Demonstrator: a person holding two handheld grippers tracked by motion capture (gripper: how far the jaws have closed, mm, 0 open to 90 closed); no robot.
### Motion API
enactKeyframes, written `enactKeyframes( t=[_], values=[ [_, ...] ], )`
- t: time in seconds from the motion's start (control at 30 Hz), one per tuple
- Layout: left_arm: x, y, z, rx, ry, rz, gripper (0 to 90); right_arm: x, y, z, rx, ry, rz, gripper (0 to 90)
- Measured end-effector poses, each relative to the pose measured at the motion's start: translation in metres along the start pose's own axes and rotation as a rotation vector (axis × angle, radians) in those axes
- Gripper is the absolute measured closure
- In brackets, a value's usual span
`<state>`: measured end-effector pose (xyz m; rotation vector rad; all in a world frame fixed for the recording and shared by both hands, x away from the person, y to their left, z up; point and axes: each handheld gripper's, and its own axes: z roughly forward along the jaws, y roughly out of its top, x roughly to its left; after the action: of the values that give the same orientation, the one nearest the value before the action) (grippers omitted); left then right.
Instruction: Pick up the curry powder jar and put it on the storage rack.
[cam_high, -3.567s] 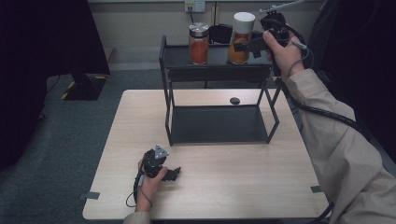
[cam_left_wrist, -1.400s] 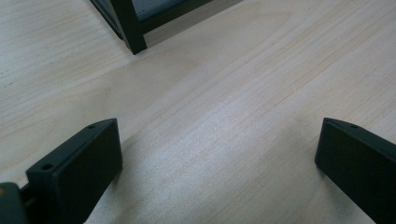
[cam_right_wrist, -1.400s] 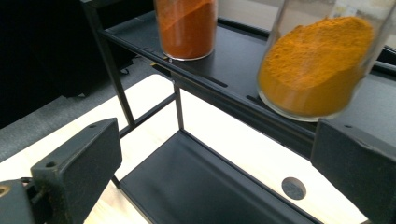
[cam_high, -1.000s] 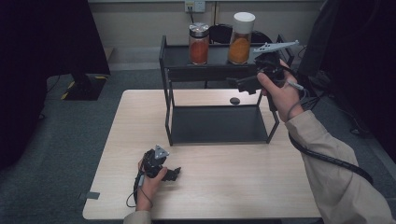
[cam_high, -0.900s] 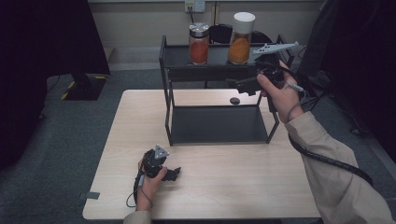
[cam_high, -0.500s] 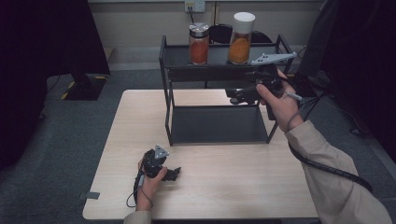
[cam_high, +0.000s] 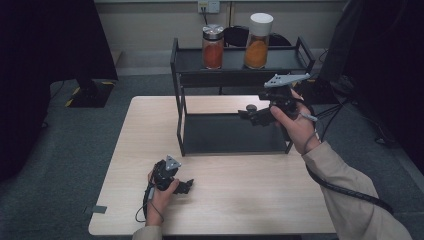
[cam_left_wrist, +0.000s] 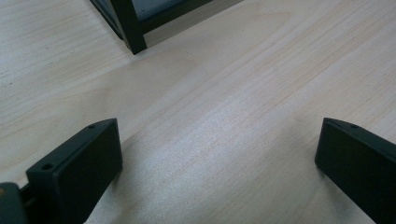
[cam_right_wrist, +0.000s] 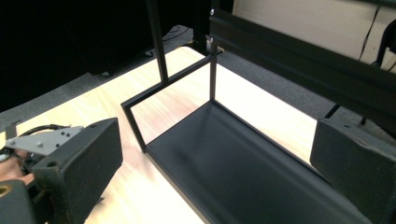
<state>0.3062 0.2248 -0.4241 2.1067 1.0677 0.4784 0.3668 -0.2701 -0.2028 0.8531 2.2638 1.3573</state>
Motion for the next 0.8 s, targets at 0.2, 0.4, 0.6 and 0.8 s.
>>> enactKeyframes(
  t=[0.2, 0.4, 0.6, 0.8],
  values=[
    [0.0, 0.0, 0.0, 0.0, 0.0, 0.0, 0.0, -0.002, -0.015, 0.006, 0.009, 0.012, 0.009, 1.3],
    [0.0, 0.0, 0.0, 0.001, 0.0, 0.002, 0.0, -0.004, -0.027, 0.009, 0.015, 0.016, 0.017, 1.3],
    [0.0, 0.0, 0.0, 0.001, 0.0, 0.002, 0.0, -0.006, -0.041, 0.013, 0.019, 0.028, 0.02, 1.2],
    [0.0, 0.0, 0.0, 0.001, -0.001, 0.002, 0.0, -0.008, -0.055, 0.017, 0.03, 0.037, 0.025, 1.2]
  ],
)
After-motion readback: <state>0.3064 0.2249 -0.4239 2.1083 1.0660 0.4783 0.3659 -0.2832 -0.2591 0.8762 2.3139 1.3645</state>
